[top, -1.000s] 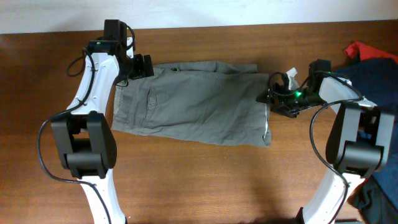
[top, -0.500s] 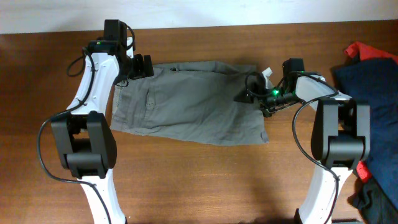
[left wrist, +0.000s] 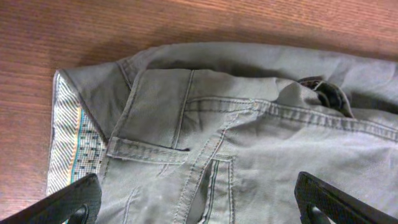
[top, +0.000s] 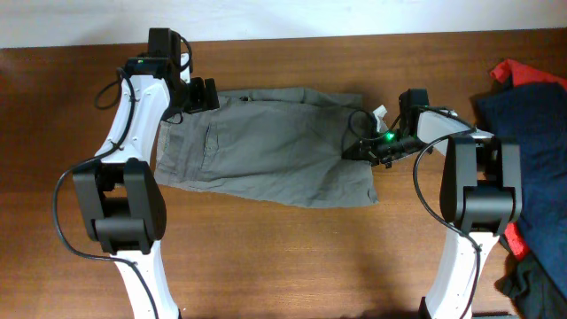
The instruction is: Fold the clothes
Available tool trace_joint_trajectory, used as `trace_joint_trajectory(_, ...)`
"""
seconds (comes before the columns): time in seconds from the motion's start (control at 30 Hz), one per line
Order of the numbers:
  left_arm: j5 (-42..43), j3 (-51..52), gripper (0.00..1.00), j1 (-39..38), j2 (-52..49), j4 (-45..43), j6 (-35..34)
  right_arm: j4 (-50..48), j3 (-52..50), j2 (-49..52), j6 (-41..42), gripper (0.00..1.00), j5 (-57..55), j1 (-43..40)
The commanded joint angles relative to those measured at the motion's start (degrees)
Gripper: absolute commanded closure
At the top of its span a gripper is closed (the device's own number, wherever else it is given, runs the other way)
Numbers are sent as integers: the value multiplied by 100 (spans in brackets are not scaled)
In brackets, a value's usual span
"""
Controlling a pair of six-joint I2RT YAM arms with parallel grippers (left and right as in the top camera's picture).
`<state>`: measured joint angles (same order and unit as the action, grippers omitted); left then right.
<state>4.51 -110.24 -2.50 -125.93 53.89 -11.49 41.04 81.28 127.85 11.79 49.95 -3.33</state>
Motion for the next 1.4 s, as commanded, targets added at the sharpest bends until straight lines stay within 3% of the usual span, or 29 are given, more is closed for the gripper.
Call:
trace_joint_trajectory(0.0,20,-118,1,15,-35,66,111,238,208,109,-33,96,-671,-313)
trace_joint_trajectory(0.2,20,-120,1,15,-35,79,111,1082,671,-109,-44,96,-2527,-813)
trace_joint_trajectory(0.37,20,-120,1,15,-35,72,111,1707,1338,-219,-358,96,-3056,-949)
trace_joint_trajectory(0.7,17,-118,1,15,-35,59,111,2774,2656,-227,-164,96,-4850,-111)
trace_joint_trajectory(1.03,17,-118,1,15,-35,57,111,2811,2706,-214,376,96,-5869,1078)
trace_joint_trajectory(1.37,17,-118,1,15,-39,57,111,3152,3777,-214,568,96,-5504,1746)
